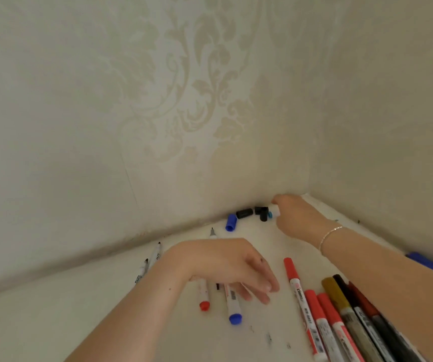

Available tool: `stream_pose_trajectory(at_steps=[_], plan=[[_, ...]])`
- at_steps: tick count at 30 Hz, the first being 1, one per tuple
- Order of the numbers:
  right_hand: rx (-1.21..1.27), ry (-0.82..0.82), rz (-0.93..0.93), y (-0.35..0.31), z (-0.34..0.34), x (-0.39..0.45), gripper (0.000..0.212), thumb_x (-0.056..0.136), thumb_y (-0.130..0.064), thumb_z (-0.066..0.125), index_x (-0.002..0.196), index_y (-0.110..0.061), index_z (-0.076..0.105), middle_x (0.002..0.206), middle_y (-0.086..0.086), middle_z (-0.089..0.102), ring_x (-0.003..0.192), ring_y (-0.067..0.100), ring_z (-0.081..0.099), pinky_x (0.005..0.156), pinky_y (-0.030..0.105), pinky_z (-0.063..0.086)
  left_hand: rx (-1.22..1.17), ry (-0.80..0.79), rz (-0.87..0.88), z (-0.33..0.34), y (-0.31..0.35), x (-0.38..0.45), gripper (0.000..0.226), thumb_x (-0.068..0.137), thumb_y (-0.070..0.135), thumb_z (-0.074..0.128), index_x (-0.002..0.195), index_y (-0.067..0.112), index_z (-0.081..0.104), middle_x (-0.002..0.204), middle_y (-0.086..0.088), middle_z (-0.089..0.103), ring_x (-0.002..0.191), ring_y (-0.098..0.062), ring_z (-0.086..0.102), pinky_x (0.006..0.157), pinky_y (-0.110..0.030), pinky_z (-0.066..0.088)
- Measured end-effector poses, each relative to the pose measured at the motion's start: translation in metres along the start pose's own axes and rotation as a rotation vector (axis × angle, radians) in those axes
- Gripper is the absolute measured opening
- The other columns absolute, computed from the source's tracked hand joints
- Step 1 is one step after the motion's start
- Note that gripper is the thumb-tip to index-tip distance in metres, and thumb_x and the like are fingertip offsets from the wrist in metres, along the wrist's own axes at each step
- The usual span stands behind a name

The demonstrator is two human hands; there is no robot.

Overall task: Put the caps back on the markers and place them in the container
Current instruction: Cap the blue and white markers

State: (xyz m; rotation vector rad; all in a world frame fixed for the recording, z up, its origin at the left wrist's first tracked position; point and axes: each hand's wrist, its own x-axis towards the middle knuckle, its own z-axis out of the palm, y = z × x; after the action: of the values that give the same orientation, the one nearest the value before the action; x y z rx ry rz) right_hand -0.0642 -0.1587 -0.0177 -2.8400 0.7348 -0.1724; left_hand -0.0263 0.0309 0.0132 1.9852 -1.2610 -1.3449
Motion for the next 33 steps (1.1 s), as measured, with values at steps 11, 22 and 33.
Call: stream_pose_trajectory(at_steps=[11, 22, 33], plan=[[-0.204, 0.03, -0.018, 0.004, 0.024, 0.028, 0.024, 0.096, -0.009, 0.043, 0.116, -0.007, 0.055, 0.115, 0.012, 0.059, 0.102, 0.027, 0.059, 0.066, 0.026, 0.036, 0.272, 0.555, -0.277, -0.019, -0.034, 0.002, 0.022, 0.084, 0.032, 0.07, 0.092, 0.012, 0.07, 0.072, 0.003, 0.069, 0.06, -0.007, 0.059, 0.06, -0.02, 0.047], [0.106, 0.025, 0.066, 0.002, 0.015, 0.027, 0.02, 0.09, -0.024, 0.059, 0.105, -0.011, 0.063, 0.103, 0.008, 0.064, 0.095, 0.026, 0.061, 0.08, 0.031, 0.05, 0.243, 0.689, -0.293, -0.036, -0.042, 0.006, 0.019, 0.089, 0.016, 0.056, 0.096, 0.003, 0.068, 0.074, -0.007, 0.073, 0.067, -0.017, 0.06, 0.058, -0.022, 0.043], [0.152, -0.004, -0.137, -0.075, 0.03, 0.032, 0.02, 0.088, -0.024, 0.054, 0.094, -0.012, 0.039, 0.093, 0.011, 0.055, 0.084, 0.03, 0.054, 0.066, 0.031, 0.039, 0.535, 0.611, -0.345, -0.002, -0.028, 0.027, 0.037, 0.08, 0.046, 0.063, 0.063, 0.018, 0.045, 0.056, 0.004, 0.053, 0.061, -0.016, 0.053, 0.073, -0.031, 0.051]])
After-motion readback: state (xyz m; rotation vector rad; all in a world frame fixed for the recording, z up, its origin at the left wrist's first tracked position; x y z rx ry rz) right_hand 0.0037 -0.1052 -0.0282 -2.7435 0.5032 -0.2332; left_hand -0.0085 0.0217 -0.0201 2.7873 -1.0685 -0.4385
